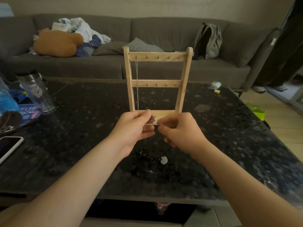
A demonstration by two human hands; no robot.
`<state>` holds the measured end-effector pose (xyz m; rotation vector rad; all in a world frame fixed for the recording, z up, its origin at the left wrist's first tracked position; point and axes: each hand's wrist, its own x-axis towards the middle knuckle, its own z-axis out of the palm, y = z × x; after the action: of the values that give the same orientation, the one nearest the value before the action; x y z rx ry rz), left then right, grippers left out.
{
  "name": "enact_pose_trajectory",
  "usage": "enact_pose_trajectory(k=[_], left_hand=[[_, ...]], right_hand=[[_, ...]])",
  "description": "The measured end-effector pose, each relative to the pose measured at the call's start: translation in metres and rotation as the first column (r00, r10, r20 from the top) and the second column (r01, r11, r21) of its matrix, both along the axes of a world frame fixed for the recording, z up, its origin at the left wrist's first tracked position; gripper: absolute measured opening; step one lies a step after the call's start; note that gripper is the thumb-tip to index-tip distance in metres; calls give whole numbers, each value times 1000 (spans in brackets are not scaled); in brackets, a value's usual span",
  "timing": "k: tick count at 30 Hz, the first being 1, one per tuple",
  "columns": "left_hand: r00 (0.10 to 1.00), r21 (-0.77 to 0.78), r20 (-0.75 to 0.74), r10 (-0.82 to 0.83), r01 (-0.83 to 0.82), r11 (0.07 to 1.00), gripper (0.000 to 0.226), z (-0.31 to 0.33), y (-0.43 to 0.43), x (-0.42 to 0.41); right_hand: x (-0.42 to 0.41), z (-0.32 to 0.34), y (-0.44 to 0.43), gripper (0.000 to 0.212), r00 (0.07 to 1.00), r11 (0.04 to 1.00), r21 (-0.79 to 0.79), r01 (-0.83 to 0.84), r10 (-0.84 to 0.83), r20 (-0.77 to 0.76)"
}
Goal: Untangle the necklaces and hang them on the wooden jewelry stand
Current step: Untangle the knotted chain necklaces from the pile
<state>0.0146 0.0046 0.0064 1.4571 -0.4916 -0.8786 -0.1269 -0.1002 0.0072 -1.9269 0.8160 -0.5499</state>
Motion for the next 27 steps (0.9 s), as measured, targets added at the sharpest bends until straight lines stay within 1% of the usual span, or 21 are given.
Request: enact_pose_trajectory(k=[1, 4, 7, 8, 11, 14, 15, 17, 18, 21, 24, 27], left_hand=[[1000, -3, 6, 15, -15, 1000, 21, -3, 2, -2], [997, 6, 33, 72, -72, 997, 20, -11, 11, -8], [996, 37, 40, 82, -83, 996, 23, -16, 20, -13], [997, 43, 22, 76, -77, 996, 24, -17, 23, -14], [999, 37, -35, 35, -34, 999, 27, -17, 34, -16], [998, 36, -48, -32, 34, 999, 26, -16, 41, -17], [998, 46, -45, -42, 44, 998, 25, -16, 42, -17], [997, 57, -39, -65, 67, 996, 25, -17, 43, -16], [996, 57, -38, -83, 85, 995, 26, -18, 43, -16], [993, 65, -16, -120, 120, 991, 26, -18, 43, -17], [994, 53, 30, -109, 107, 993, 24, -17, 42, -15], [994, 47, 38, -100, 98, 994, 22, -15, 41, -13]], right_hand=[[-3, -1, 4, 8, 1000, 1000, 8, -4, 4, 0], [-5, -4, 17, 14, 998, 995, 94, 22, -28, 59], [-7, -12, 34, 15, 993, 992, 105, 65, -75, 88], [-7, -15, 40, 15, 992, 989, 133, 58, -72, 108], [-10, -20, 53, 17, 988, 957, 289, -18, -28, 154], [-15, -18, 56, 25, 985, 907, 408, -104, 38, 166], [-16, -18, 56, 25, 985, 890, 442, -111, 42, 165], [-17, -19, 56, 16, 984, 867, 486, -114, 29, 178], [-17, -19, 56, 13, 982, 862, 493, -115, 25, 186], [-14, -20, 56, 16, 984, 885, 453, -110, 31, 178], [-11, -22, 56, 14, 985, 918, 390, -76, 9, 171], [-11, -21, 53, 11, 987, 940, 340, -32, -24, 161]])
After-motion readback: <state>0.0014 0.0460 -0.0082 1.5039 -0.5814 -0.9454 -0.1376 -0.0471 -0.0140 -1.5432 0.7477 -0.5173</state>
